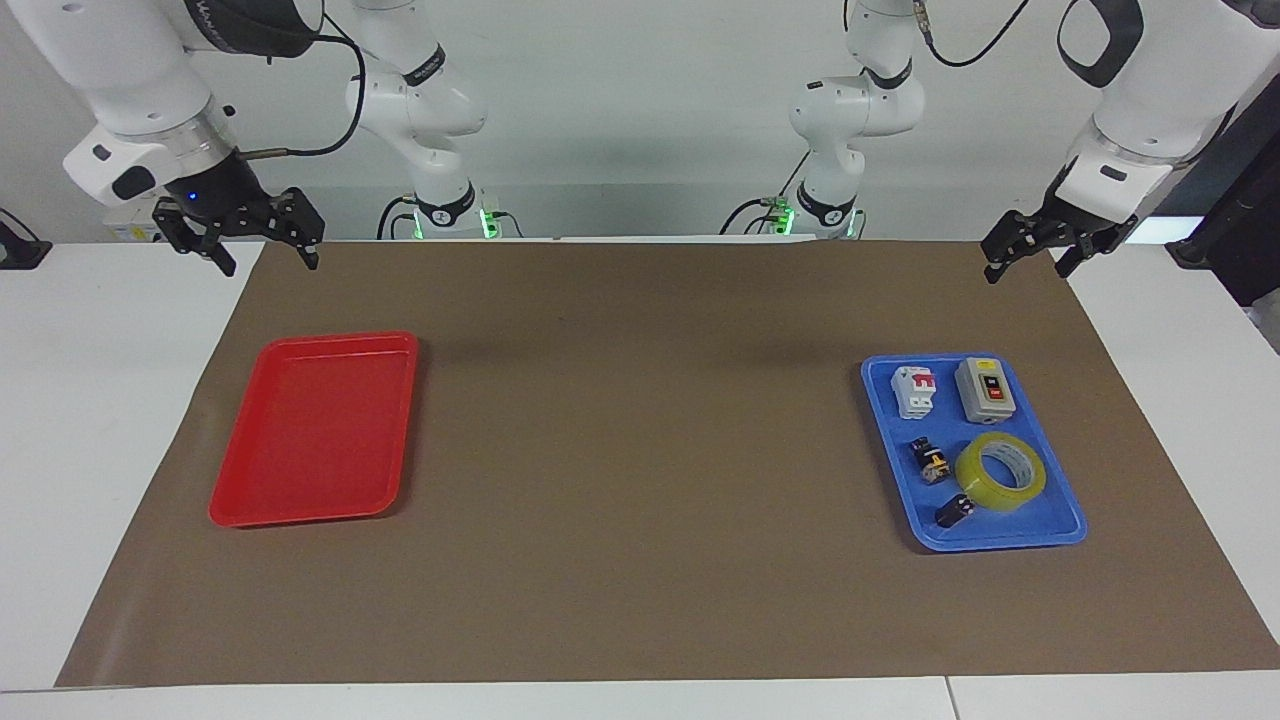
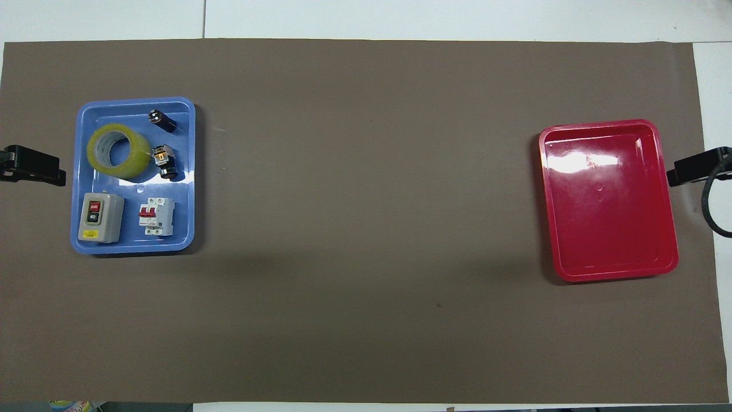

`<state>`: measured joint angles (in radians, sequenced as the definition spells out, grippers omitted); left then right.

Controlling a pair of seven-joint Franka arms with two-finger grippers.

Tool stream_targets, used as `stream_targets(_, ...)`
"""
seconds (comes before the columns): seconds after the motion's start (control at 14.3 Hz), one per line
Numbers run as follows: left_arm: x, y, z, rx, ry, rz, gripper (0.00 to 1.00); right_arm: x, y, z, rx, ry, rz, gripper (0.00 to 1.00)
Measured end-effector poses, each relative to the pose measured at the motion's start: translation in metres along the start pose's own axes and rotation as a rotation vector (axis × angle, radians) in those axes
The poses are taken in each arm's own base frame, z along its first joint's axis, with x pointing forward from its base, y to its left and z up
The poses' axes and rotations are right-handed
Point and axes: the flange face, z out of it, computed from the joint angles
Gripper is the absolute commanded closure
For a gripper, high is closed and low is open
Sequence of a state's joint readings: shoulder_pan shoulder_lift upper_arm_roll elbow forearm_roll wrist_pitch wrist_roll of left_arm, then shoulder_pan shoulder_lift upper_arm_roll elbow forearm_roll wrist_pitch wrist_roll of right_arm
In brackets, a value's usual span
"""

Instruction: Place and move tape with both arms

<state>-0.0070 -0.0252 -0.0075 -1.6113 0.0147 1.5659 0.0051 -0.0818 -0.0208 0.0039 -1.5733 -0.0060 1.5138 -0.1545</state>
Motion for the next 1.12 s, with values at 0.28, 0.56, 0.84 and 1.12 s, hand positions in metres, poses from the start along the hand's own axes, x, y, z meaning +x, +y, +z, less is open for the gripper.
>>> stream_targets(0.28, 0.004, 0.000, -0.001, -0.002, 0.018, 0.000, 0.00, 0.000, 0.000, 0.000, 0.000, 0.000, 0.000, 0.00)
stream_targets(0.56, 0.035, -0.024, 0.031, -0.014, 0.012, -0.043, 0.00, 0.000, 0.000, 0.000, 0.000, 0.000, 0.000, 0.00)
stream_targets(0.84, 0.083, -0.062, 0.100, -0.026, 0.034, -0.079, 0.00, 0.000, 0.000, 0.000, 0.000, 0.000, 0.000, 0.00)
stream_targets(1.12, 0.116, -0.090, 0.162, -0.031, 0.073, -0.095, 0.00, 0.000, -0.001, 0.000, 0.001, 0.000, -0.001, 0.00)
